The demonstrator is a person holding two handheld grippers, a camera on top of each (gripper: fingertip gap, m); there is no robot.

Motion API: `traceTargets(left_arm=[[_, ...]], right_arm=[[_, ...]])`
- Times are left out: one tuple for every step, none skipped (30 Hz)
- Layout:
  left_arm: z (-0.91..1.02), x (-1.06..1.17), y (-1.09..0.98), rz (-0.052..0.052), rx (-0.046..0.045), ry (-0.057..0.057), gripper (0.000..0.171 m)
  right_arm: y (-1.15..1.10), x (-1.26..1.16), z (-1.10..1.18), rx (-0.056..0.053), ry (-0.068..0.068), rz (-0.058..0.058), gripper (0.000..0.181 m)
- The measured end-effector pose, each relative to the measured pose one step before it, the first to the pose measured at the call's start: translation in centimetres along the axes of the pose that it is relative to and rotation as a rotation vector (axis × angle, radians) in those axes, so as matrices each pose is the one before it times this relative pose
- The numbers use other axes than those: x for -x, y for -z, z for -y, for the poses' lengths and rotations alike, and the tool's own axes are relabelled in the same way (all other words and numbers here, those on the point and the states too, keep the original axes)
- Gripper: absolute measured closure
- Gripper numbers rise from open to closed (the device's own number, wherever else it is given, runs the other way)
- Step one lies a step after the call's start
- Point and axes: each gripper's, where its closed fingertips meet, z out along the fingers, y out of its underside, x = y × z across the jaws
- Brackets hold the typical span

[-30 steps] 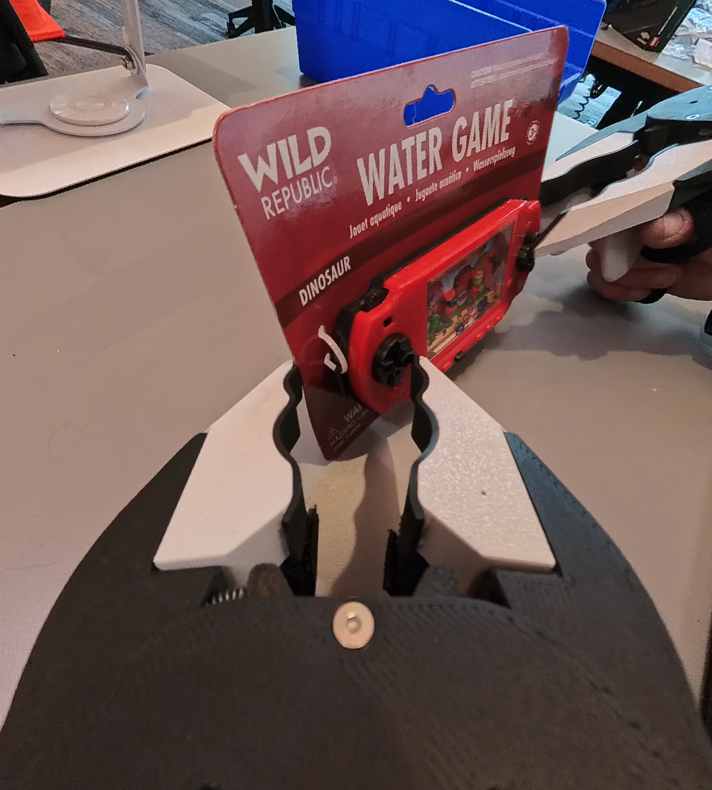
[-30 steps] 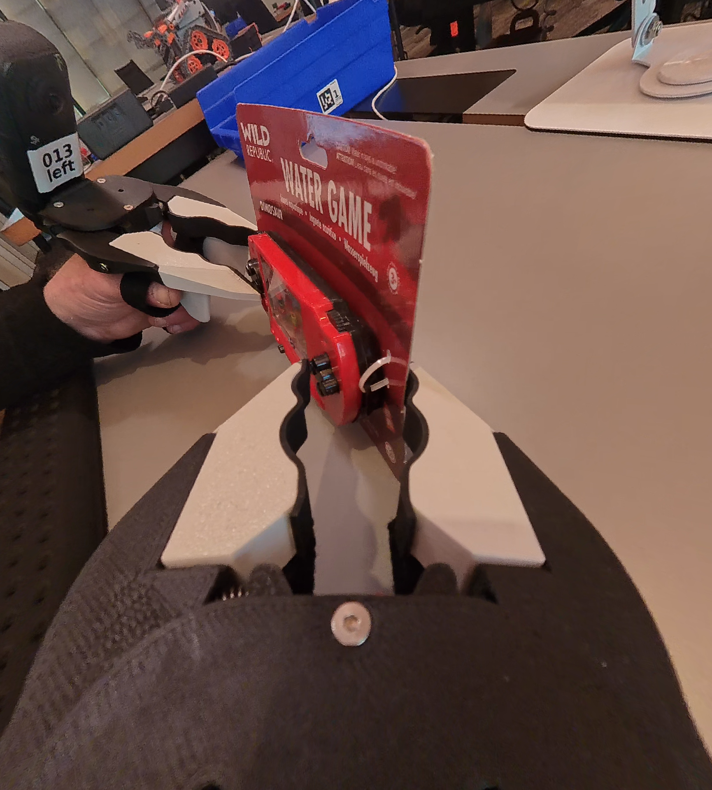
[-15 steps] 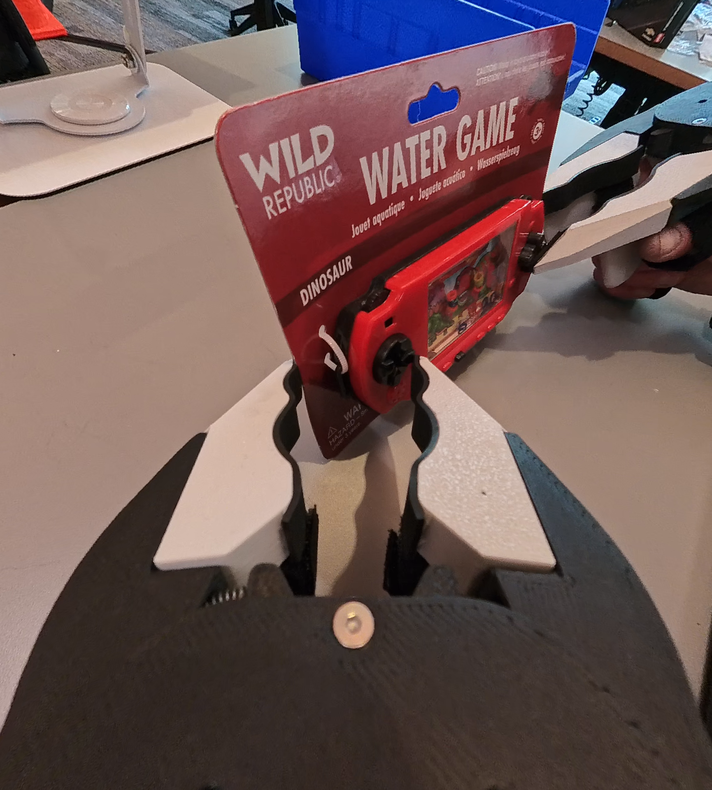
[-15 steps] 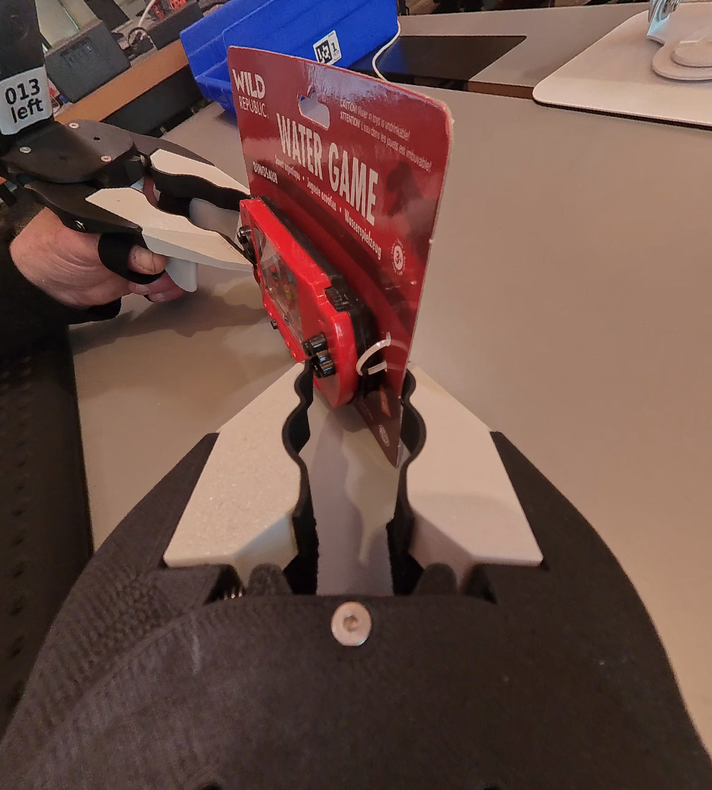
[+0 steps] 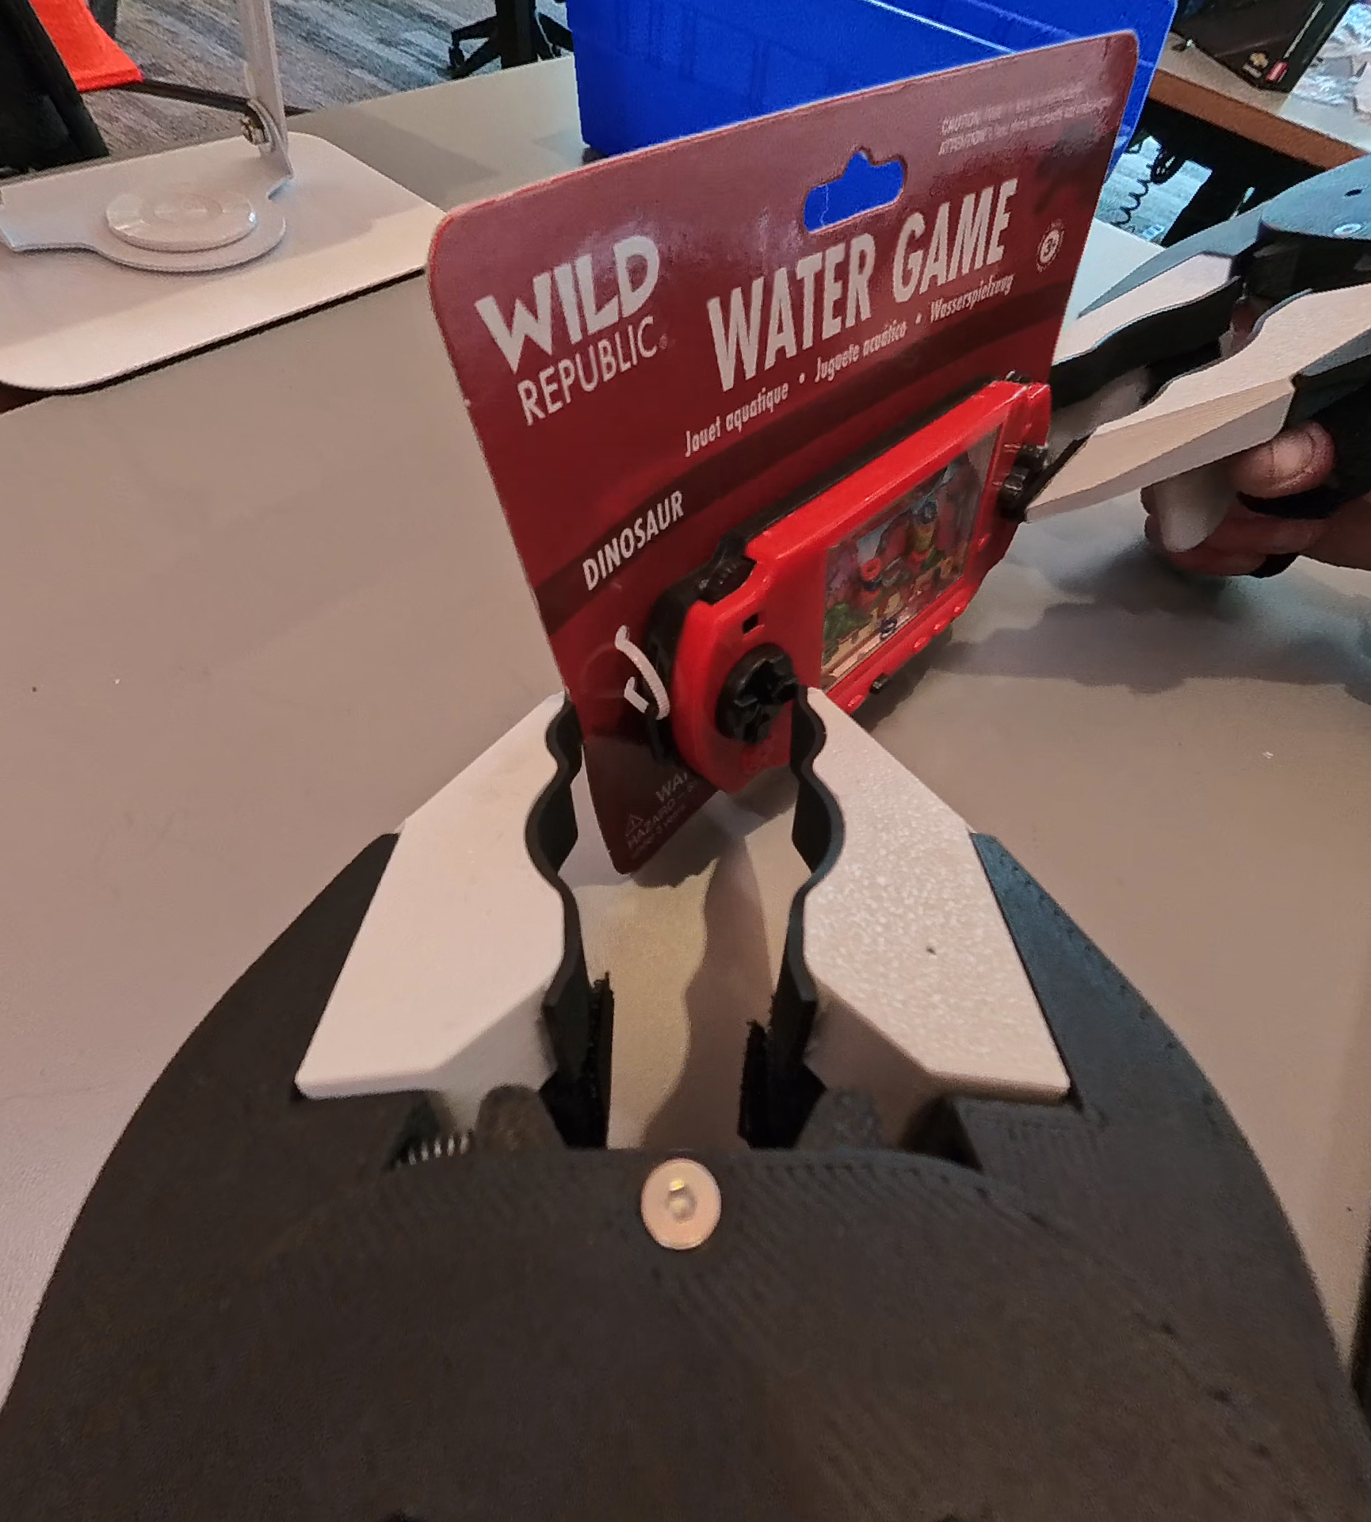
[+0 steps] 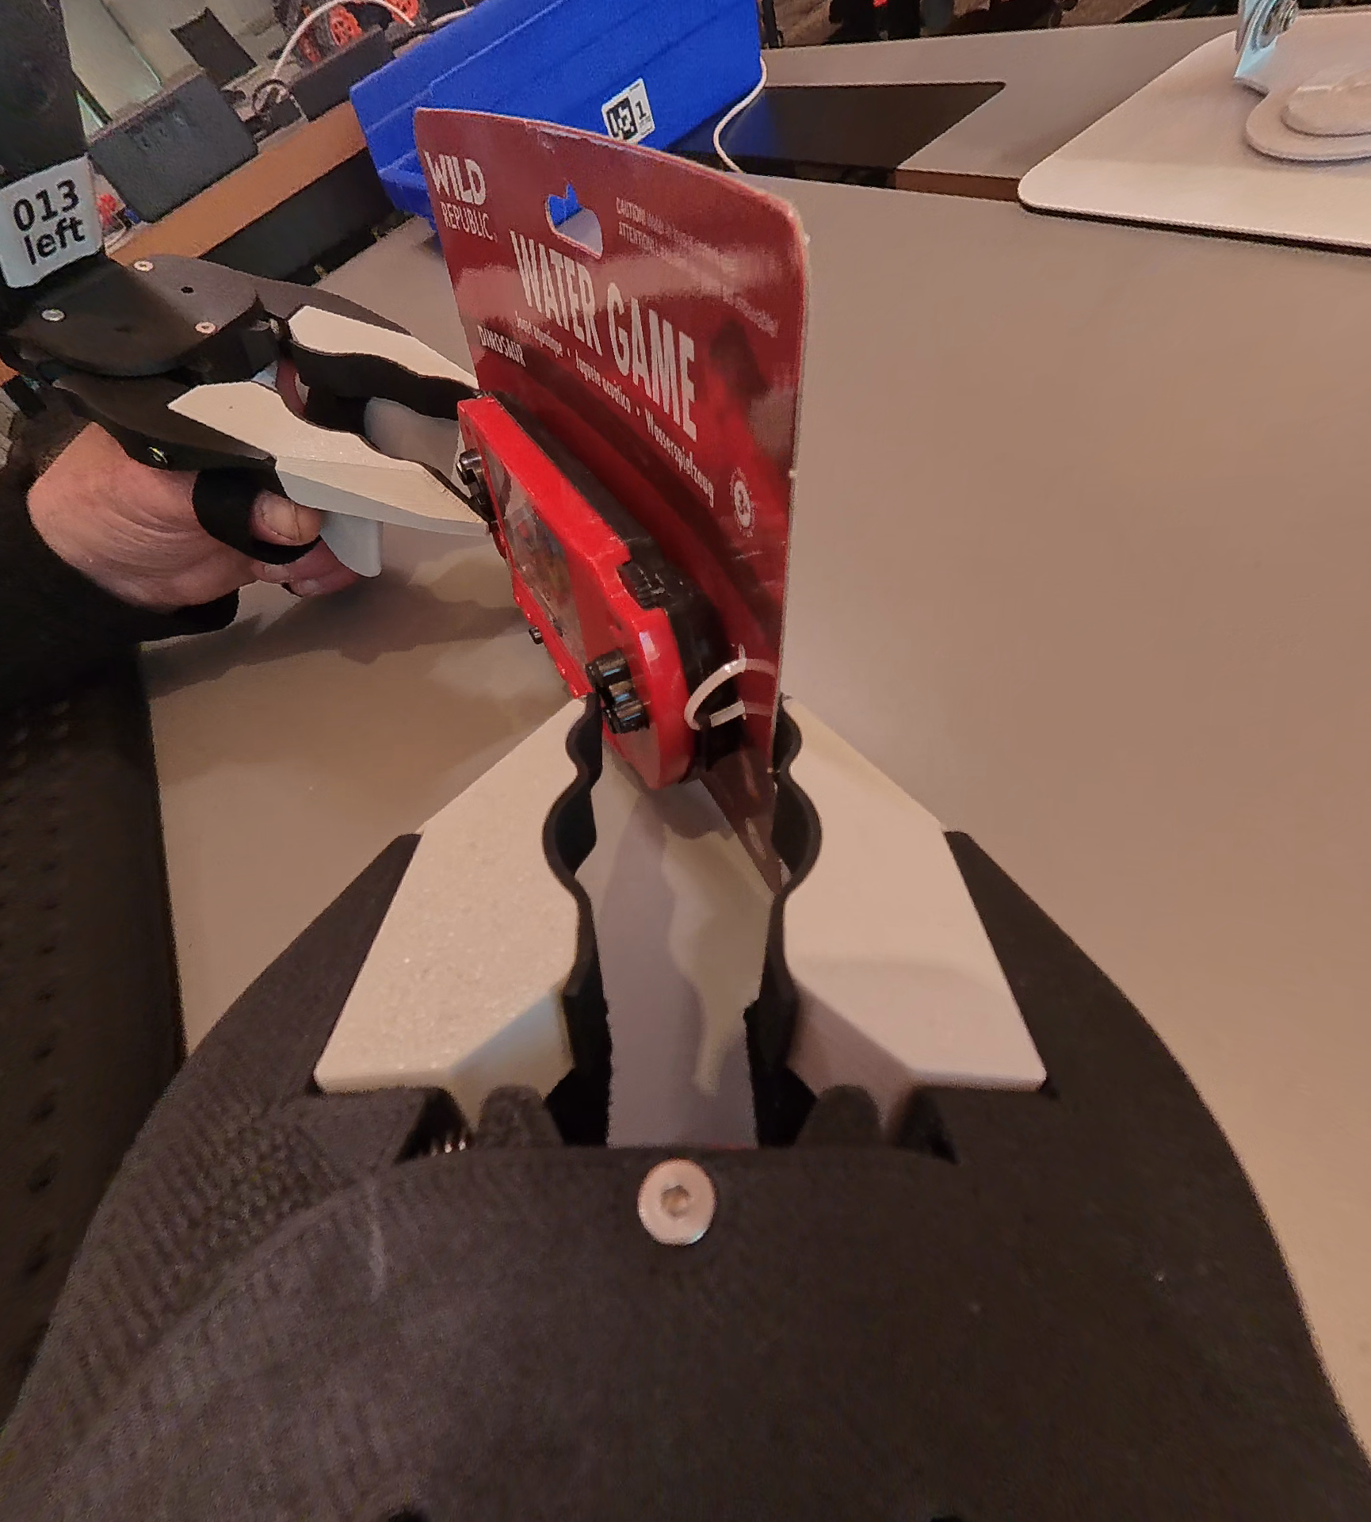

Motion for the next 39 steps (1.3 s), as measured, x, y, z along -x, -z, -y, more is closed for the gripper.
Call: traceTargets(left_arm=[[0.011, -0.057, -0.039, 0.0028, 0.00159, -0.0046, 0.122], [0.007, -0.004, -0.019, 0.002, -0.00005, -0.0005, 0.122], [0.012, -0.014, -0.022, -0.0012, -0.00095, 0.0025, 0.122], [0.002, -0.014, -0.005, -0.0005, -0.00002, -0.0003, 0.122], [0.001, -0.005, 0.002, 0.0012, 0.00053, -0.0016, 0.122], [-0.002, -0.001, -0.003, 0.0006, 0.00027, 0.0001, 0.122], [0.005, -0.011, -0.007, 0.0004, -0.00028, 0.0012, 0.122], [0.002, -0.003, -0.005, 0.0004, -0.00006, 0.0, 0.122], [-0.004, -0.014, -0.001, 0.0003, 0.00019, -0.0005, 0.122], [0.005, 0.002, -0.008, 0.0, -0.00006, 0.0004, 0.122], [0.0, -0.022, -0.008, -0.0001, 0.00018, 0.0004, 0.122], [0.002, -0.007, -0.005, 0.0001, -0.00005, -0.0001, 0.122], [-0.002, -0.014, 0.008, 0.0002, -0.00039, -0.0003, 0.122], [0.001, -0.01, 0.0, -0.0005, -0.00007, 0.0005, 0.122], [-0.009, -0.014, -0.01, -0.0009, 0.00036, 0.001, 0.122], [-0.003, -0.027, -0.012, -0.0006, -0.00031, 0.0015, 0.122], [0.001, 0.015, -0.015, 0.0008, -0.00036, 0.0003, 0.122], [0.0, -0.01, 0.004, -0.0011, -0.00011, 0.0004, 0.123], [0.005, -0.005, 0.008, 0.0, 0.00002, -0.0013, 0.123], [-0.004, -0.001, 0.003, 0.0008, 0.00008, -0.0001, 0.123], [0.001, 0.047, 0.012, 0.0019, -0.00035, 0.0008, 0.123], [-0.007, 0.046, 0.004, 0.0002, 0.00105, 0.0009, 0.123], [-0.002, 0.022, 0.02, -0.0012, 0.00093, 0.0019, 0.123], [-0.006, 0.032, 0.007, -0.0004, 0.00091, 0.0028, 0.123], [0.018, 0.066, 0.007, 0.0003, 0.00102, 0.0018, 0.123], [0.045, 0.089, 0.005, -0.0022, 0.00275, 0.0039, 0.124], [0.053, 0.092, 0.002, -0.0033, 0.00284, 0.0083, 0.124], [0.049, 0.132, -0.025, -0.0003, 0.00333, 0.0043, 0.124], [0.028, 0.082, -0.037, -0.0009, 0.00626, 0.0002, 0.123], [0.036, 0.082, -0.058, 0.0009, 0.00794, 0.0036, 0.123], [0.053, 0.104, -0.08, -0.0022, 0.00691, 0.0087, 0.123], [0.049, 0.136, -0.099, -0.0047, 0.00694, 0.0136, 0.123], [0.049, 0.15, -0.101, -0.0063, 0.00642, 0.016, 0.123], [0.094, 0.117, -0.107, -0.0078, 0.0037, 0.0135, 0.123], [0.103, 0.133, -0.097, -0.0053, 0.00337, 0.0121, 0.123], [0.089, 0.176, -0.1, -0.001, 0.00411, 0.007, 0.123], [0.083, 0.175, -0.06, -0.0016, 0.0033, 0.0035, 0.123], [0.075, 0.12, -0.064, -0.0043, 0.00169, 0.0034, 0.123], [0.044, 0.133, -0.054, -0.001, 0.00195, 0.0021, 0.123]], right_arm=[[-0.005, -0.01, -0.02, 0.0019, 0.0007, -0.0007, 0.143], [0.0, 0.009, -0.035, 0.0028, 0.003, -0.0012, 0.143], [0.009, 0.007, -0.021, 0.0012, 0.0006, 0.0002, 0.143], [0.015, -0.002, -0.015, 0.0002, -0.0009, 0.0006, 0.143], [0.005, 0.008, -0.009, 0.0001, -0.0008, 0.0012, 0.143], [0.01, -0.003, -0.004, 0.0001, 0.0004, 0.0001, 0.143], [0.001, 0.003, -0.004, 0.0, 0.0004, -0.0002, 0.143], [0.016, -0.004, 0.0, 0.0004, 0.0003, -0.0002, 0.143], [0.002, -0.005, -0.004, 0.0003, 0.0002, -0.0002, 0.143], [0.015, -0.012, -0.001, -0.0004, -0.0004, -0.0007, 0.143], [0.013, -0.006, 0.019, -0.0007, 0.0003, -0.0012, 0.143], [0.015, 0.005, -0.002, 0.0, 0.001, -0.0005, 0.143], [0.01, 0.014, 0.01, -0.0006, 0.0, 0.0003, 0.143], [0.052, 0.004, 0.064, -0.0035, 0.0007, -0.0007, 0.142], [0.057, -0.017, 0.071, -0.0033, 0.0021, -0.0018, 0.142], [0.024, -0.029, 0.047, -0.0022, 0.0007, -0.0019, 0.143], [0.001, -0.05, -0.001, -0.0002, 0.0001, -0.0018, 0.144], [0.017, -0.003, -0.029, 0.0022, -0.0022, 0.0017, 0.145], [0.002, -0.023, -0.013, 0.0025, -0.0002, -0.0009, 0.147], [-0.024, -0.03, -0.009, 0.0024, 0.0013, -0.0025, 0.147], [-0.034, -0.01, -0.03, 0.0053, -0.0001, -0.001, 0.149], [-0.012, 0.031, 0.008, 0.0036, -0.0027, 0.002, 0.149], [-0.01, 0.019, 0.049, -0.0004, -0.0035, 0.003, 0.15], [-0.048, -0.021, 0.067, -0.0025, -0.0043, 0.0022, 0.15], [-0.045, -0.009, 0.081, -0.0005, -0.0031, 0.0016, 0.149], [-0.049, -0.012, 0.161, -0.0021, -0.0015, 0.0005, 0.148], [-0.094, -0.022, 0.068, 0.0053, -0.0054, 0.0045, 0.147], [-0.136, -0.102, -0.119, 0.0175, -0.0028, 0.0068, 0.147], [-0.102, -0.16, 0.008, 0.0088, -0.003, 0.0047, 0.147], [-0.099, -0.135, 0.048, 0.0073, -0.008, 0.0059, 0.146], [-0.087, -0.142, 0.051, 0.0099, -0.0043, 0.0045, 0.145], [-0.097, -0.108, 0.06, 0.0095, -0.0072, 0.0085, 0.145], [-0.119, -0.064, 0.071, 0.0064, -0.01, 0.0138, 0.141], [-0.14, -0.114, 0.058, 0.0052, -0.0098, 0.0114, 0.138], [-0.151, -0.125, -0.006, 0.0081, -0.0047, 0.0063, 0.137], [-0.106, -0.15, -0.029, 0.0109, 0.0022, 0.0028, 0.141], [-0.029, -0.161, 0.065, 0.0051, 0.003, 0.0027, 0.143], [-0.04, -0.11, 0.115, -0.001, -0.0025, 0.0065, 0.144], [-0.052, -0.105, 0.049, 0.0005, -0.0004, 0.0048, 0.144]])
